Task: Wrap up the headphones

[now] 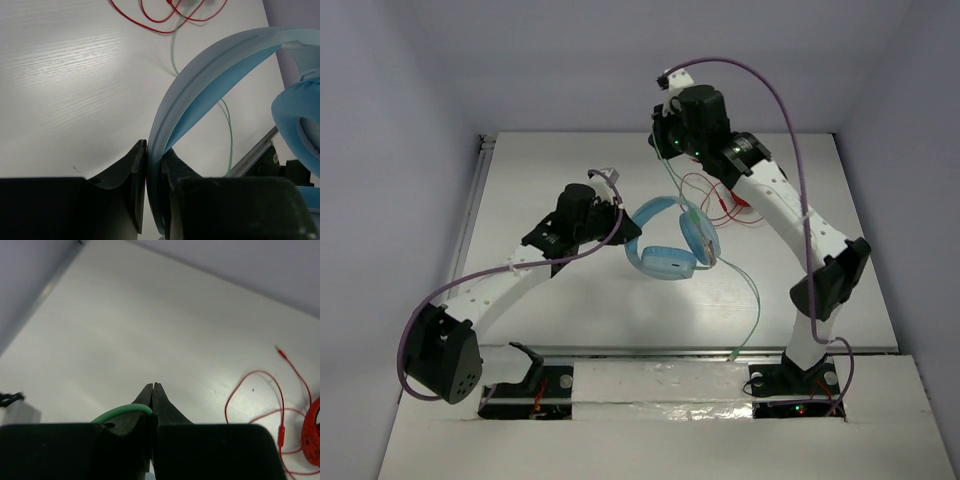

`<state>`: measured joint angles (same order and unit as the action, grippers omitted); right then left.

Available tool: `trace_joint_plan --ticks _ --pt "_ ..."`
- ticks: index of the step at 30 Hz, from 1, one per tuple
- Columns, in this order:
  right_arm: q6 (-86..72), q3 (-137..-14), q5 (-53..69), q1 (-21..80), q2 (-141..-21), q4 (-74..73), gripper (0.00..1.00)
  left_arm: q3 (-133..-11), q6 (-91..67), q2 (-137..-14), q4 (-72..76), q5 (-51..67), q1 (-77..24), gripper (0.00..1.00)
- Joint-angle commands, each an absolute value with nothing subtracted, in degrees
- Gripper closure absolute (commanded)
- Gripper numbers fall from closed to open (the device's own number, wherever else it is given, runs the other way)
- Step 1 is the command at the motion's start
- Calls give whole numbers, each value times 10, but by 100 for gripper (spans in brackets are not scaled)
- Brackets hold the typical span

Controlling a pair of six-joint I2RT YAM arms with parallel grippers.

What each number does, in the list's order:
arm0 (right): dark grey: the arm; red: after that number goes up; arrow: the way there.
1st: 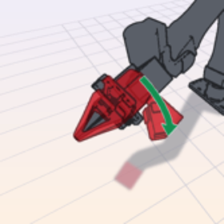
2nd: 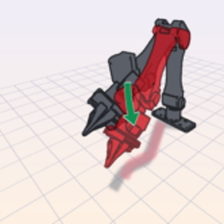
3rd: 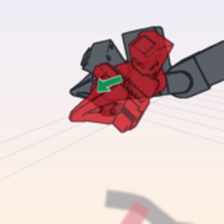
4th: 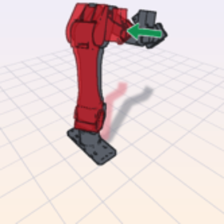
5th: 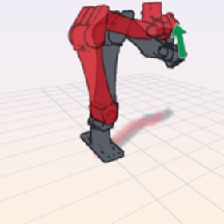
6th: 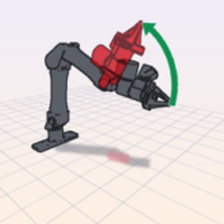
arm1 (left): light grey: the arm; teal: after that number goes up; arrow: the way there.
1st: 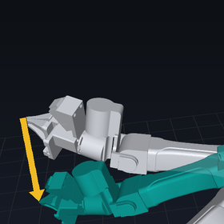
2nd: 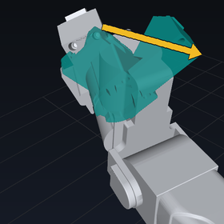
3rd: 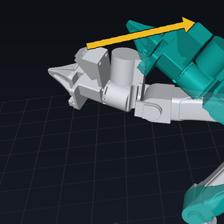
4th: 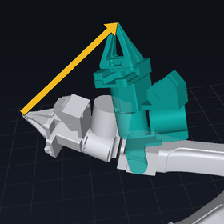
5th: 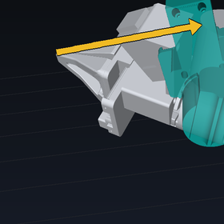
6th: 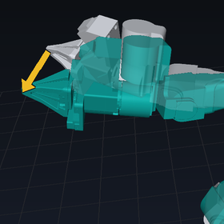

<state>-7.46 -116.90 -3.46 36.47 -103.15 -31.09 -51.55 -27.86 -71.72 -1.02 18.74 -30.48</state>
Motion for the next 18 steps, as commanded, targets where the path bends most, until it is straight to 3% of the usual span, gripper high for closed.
trace_joint_plan --ticks 1,6,14,18 --pt "-58 -1215 -97 366 -1056 -360 100 -543 -286 -724 70 245 -328 100" --pt "-59 -1201 -123 366 -1087 -353 100 -541 -296 -726 136 322 -350 100" --pt "-96 -1095 -111 349 -1042 -283 100 -529 -350 -675 207 307 -350 100" --pt "-126 -1036 -101 338 -1006 -238 89 -531 -343 -627 189 224 -350 100"
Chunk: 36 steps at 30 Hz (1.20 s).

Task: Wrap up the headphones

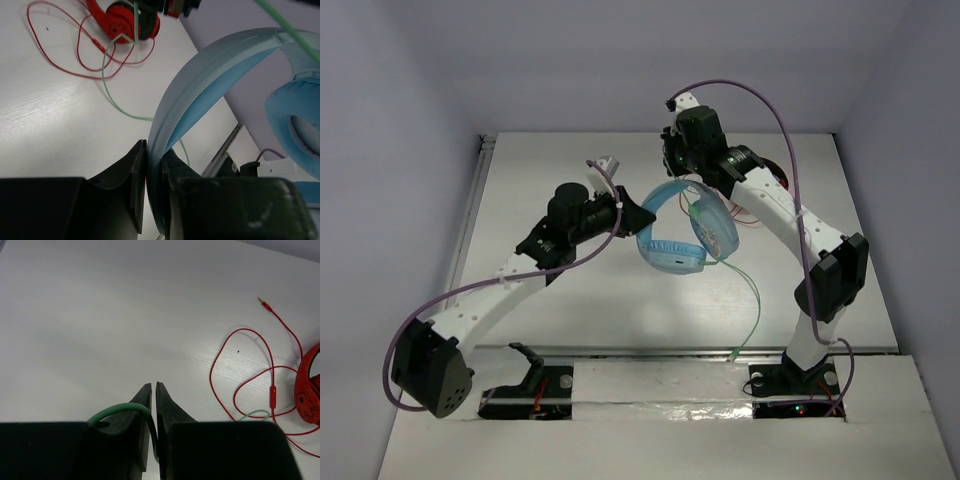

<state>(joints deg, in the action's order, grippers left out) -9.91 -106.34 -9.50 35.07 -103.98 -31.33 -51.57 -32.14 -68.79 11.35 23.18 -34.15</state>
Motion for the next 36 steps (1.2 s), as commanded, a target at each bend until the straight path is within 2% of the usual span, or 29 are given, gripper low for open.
trace_joint_plan --ticks 1,6,11,18,22,29,36 --pt "-129 -1028 -95 338 -992 -232 85 -530 -343 -621 193 222 -350 100" --pt "-143 -993 -57 327 -974 -208 64 -521 -356 -593 219 215 -350 100" --pt "-163 -944 30 304 -962 -164 52 -533 -352 -584 193 200 -350 100" --pt "-176 -743 279 282 -911 134 40 -573 -337 -585 114 179 -350 100" --pt "-179 -690 318 282 -909 205 32 -611 -319 -595 55 171 -350 100" --pt "-207 -643 359 282 -947 293 30 -665 -301 -599 -21 171 -350 100" --pt "-222 -570 374 266 -934 355 32 -740 -280 -622 -107 157 -350 100"
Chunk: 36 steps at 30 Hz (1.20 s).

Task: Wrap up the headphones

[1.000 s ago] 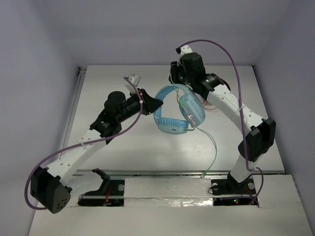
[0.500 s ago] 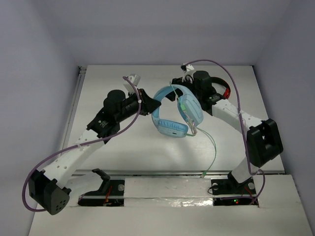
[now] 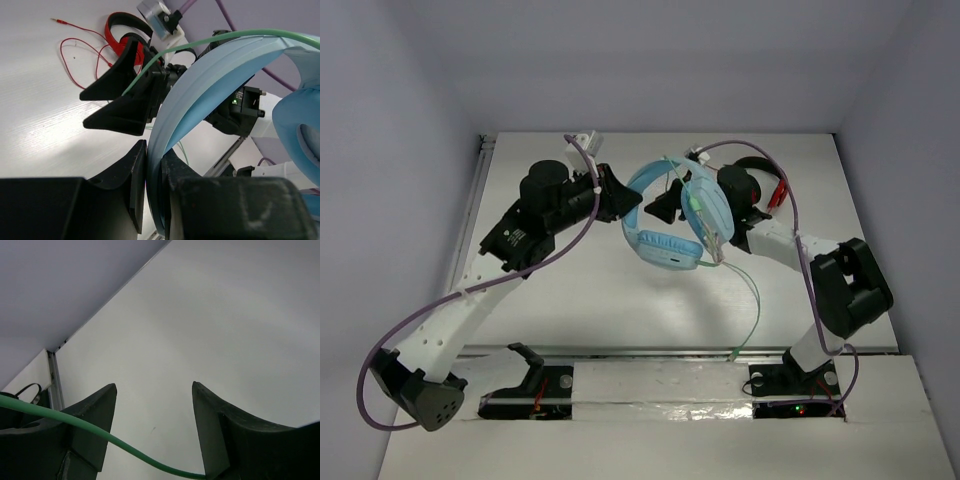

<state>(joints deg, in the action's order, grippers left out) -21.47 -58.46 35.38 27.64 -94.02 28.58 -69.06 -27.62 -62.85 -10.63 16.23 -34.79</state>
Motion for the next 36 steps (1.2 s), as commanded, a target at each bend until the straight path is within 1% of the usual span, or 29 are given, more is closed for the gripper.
trace_joint_plan --ticks 1,5,8,11,12,13,16,18,19,20,21,23,25,26,27,30,31,35,36 --pt "-222 -563 374 266 -930 358 32 -757 -276 -626 -113 155 -350 100" --pt "-231 -527 380 256 -918 379 34 -807 -256 -635 -161 131 -350 100" --pt "-246 -503 381 256 -918 400 39 -838 -243 -639 -185 104 -350 100" --pt "-290 -476 408 256 -931 459 53 -854 -241 -642 -185 88 -350 100" --pt "-314 -471 420 256 -934 485 62 -853 -245 -642 -169 82 -350 100" --pt "-324 -464 427 256 -938 497 64 -844 -257 -642 -157 82 -350 100" --pt "-351 -450 436 256 -940 526 62 -813 -286 -642 -94 87 -345 100" --pt "-343 -450 425 256 -925 512 61 -790 -321 -645 -36 116 -345 100" --pt "-336 -453 400 256 -916 479 62 -762 -342 -647 -4 137 -345 100" --pt "-326 -454 400 256 -904 457 65 -749 -342 -647 -4 137 -345 100" --pt "-310 -456 363 256 -890 413 75 -738 -351 -646 21 141 -345 100" --pt "-290 -472 315 256 -851 355 86 -720 -348 -635 19 124 -345 100" --pt "-266 -503 222 256 -823 274 98 -711 -331 -615 -7 90 -339 100" --pt "-258 -503 221 256 -816 248 98 -708 -329 -608 -7 90 -334 100" --pt "-251 -528 181 256 -810 227 100 -703 -329 -603 -28 100 -334 100" --pt "-217 -580 129 256 -802 154 100 -665 -334 -579 -37 141 -334 100" --pt "-203 -622 122 256 -806 123 100 -646 -337 -570 -39 153 -334 100" --pt "-178 -720 118 256 -838 68 100 -620 -335 -554 -35 200 -329 100" --pt "-171 -742 126 256 -868 50 100 -617 -335 -554 -21 237 -323 100"
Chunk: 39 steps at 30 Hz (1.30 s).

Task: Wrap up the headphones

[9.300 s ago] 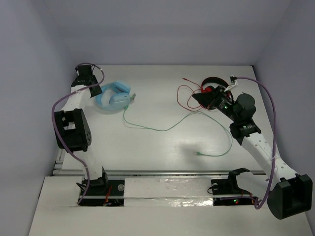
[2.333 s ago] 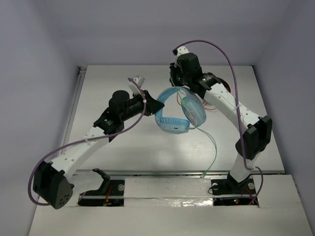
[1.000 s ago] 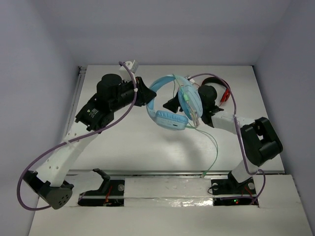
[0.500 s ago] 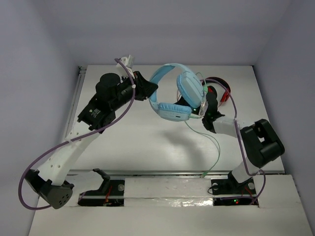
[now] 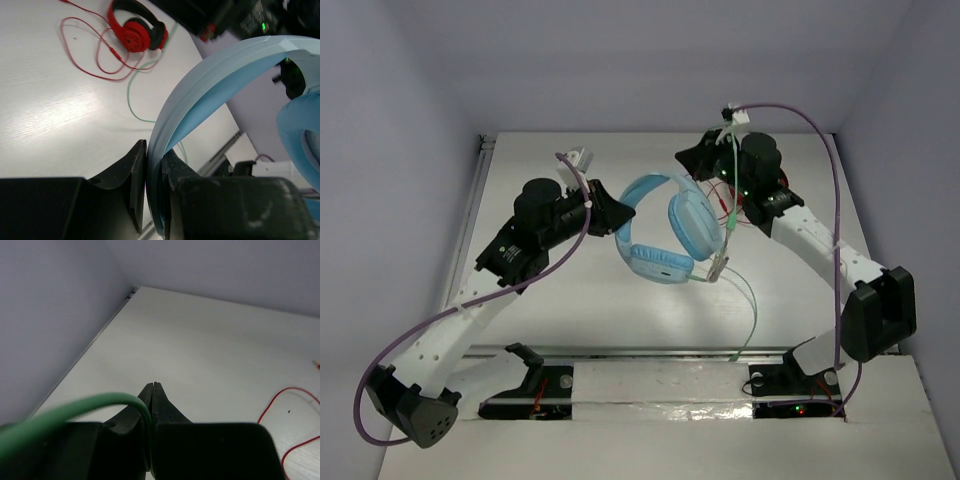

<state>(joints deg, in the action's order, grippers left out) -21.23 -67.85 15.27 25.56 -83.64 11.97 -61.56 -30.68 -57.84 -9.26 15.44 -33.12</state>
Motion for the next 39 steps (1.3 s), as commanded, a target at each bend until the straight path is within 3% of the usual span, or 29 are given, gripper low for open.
trace_joint_plan --ticks 1,6,12,20,28,33,39 --pt "-162 -763 129 256 -885 21 100 -616 -337 -557 -14 253 -323 100" --pt "-169 -809 148 256 -953 -9 100 -620 -372 -602 84 371 -323 100" --pt "-154 -806 137 256 -947 -32 100 -584 -472 -666 253 484 -323 100" --pt "-120 -920 82 256 -944 -118 100 -547 -410 -669 167 390 -323 100" --pt "-96 -1061 74 256 -1056 -217 100 -565 -410 -722 169 443 -367 100" --pt "-91 -1115 69 256 -1074 -238 100 -574 -379 -761 111 402 -390 100" --pt "-97 -1066 57 256 -1057 -218 100 -577 -381 -727 151 366 -396 100"
